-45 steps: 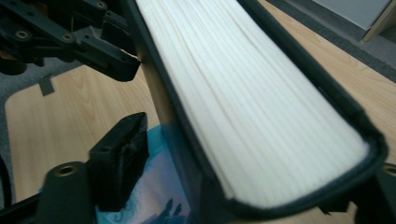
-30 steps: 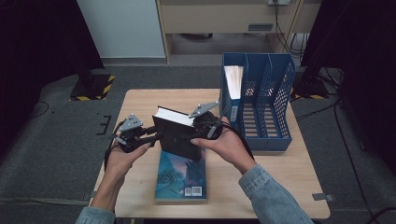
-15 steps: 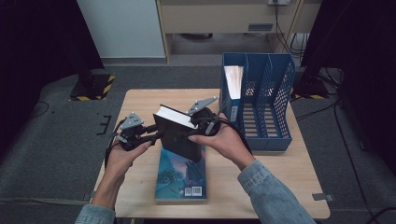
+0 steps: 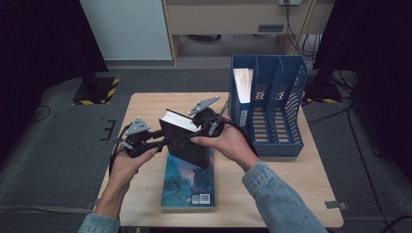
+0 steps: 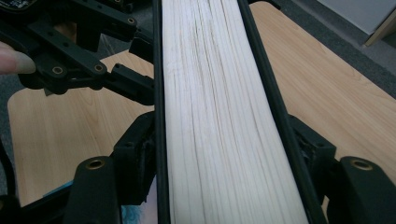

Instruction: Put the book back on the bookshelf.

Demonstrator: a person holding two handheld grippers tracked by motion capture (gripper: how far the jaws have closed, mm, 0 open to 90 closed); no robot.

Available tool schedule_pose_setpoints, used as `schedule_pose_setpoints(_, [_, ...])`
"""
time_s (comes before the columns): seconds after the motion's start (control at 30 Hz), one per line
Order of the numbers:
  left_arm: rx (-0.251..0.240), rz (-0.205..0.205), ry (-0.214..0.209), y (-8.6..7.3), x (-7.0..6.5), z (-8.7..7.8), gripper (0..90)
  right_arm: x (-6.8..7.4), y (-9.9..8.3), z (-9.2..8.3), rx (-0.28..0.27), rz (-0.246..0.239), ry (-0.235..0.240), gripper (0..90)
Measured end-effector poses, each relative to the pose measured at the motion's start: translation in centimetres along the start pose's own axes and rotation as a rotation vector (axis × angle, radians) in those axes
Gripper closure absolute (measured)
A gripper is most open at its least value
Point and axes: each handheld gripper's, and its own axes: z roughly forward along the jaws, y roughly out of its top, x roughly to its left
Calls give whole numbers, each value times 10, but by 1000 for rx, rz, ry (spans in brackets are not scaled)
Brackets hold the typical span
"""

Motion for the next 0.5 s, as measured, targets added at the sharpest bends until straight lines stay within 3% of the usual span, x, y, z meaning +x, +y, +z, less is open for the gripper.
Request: schedule_pose_setpoints(0.5, [-10,-11,-5,-1,0,0,536,-3,0,7,20,3,29,406])
